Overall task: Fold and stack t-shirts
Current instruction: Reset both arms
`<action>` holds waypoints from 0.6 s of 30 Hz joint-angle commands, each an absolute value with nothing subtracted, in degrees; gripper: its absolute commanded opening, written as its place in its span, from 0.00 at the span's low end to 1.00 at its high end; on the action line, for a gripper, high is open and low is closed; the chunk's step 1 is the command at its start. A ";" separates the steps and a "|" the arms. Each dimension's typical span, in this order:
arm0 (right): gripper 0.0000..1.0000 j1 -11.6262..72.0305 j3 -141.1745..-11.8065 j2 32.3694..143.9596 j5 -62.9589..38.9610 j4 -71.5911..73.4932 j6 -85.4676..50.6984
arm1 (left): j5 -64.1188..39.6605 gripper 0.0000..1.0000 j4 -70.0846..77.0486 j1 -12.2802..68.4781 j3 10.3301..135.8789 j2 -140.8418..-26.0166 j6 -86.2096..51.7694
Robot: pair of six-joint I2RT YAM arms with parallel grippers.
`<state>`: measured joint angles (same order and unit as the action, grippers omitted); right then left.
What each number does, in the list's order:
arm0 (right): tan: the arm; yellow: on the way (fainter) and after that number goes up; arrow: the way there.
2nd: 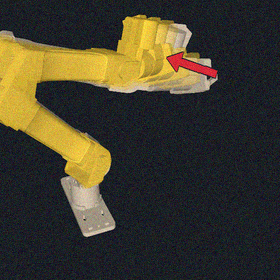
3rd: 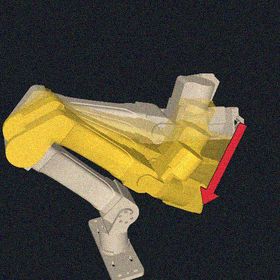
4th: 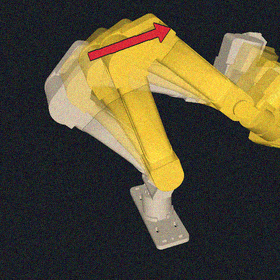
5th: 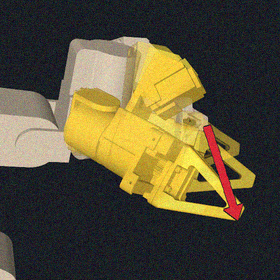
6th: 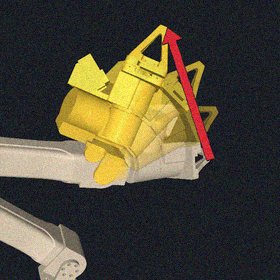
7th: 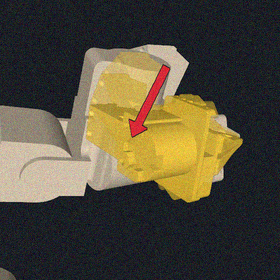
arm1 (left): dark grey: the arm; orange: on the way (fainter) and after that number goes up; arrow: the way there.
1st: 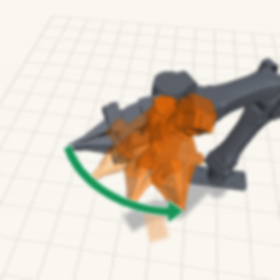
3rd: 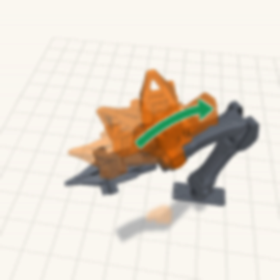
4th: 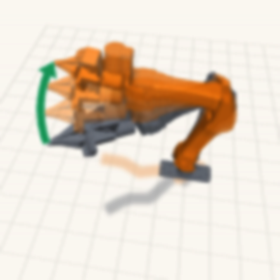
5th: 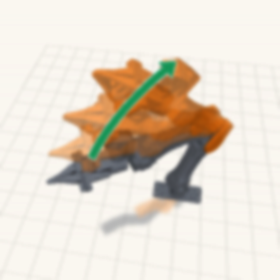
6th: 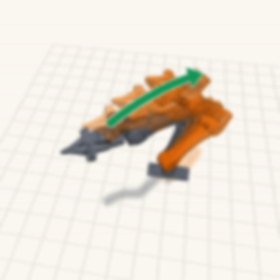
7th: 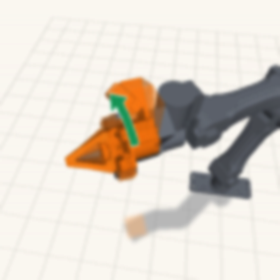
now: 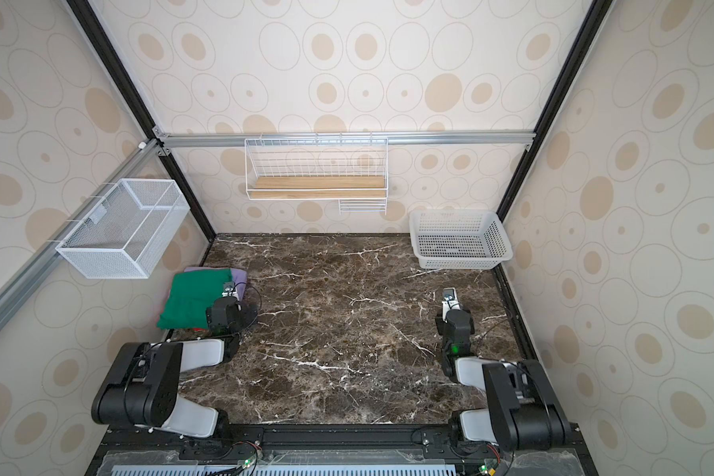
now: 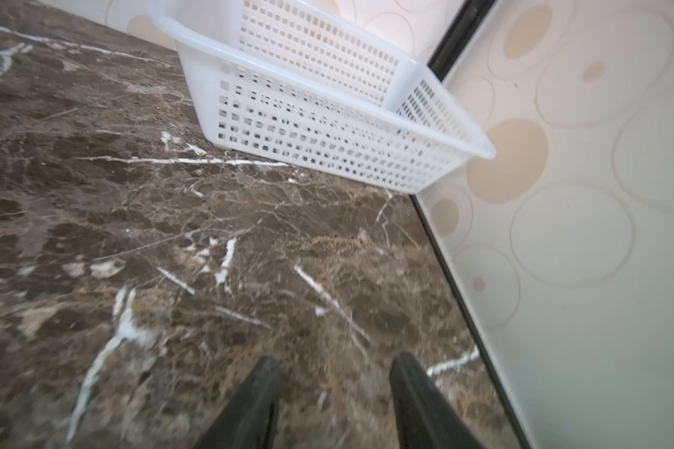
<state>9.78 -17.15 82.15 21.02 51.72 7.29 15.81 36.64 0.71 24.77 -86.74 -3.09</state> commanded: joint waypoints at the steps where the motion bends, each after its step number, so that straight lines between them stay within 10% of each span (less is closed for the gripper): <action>1: 0.55 9.15 -17.91 85.62 18.04 57.12 7.59 | 12.77 0.99 46.54 -0.44 25.00 -87.82 -2.88; 6: 0.63 6.01 -19.98 90.63 18.72 58.79 3.61 | 10.44 0.99 52.27 1.05 22.27 -88.60 0.44; 8: 1.00 5.56 -22.27 87.29 17.48 47.75 1.34 | 7.59 0.99 52.71 1.01 21.86 -88.41 1.34; 18: 1.00 5.28 -22.06 88.53 17.27 50.52 1.95 | -2.94 0.99 49.95 -2.57 23.38 -88.50 0.54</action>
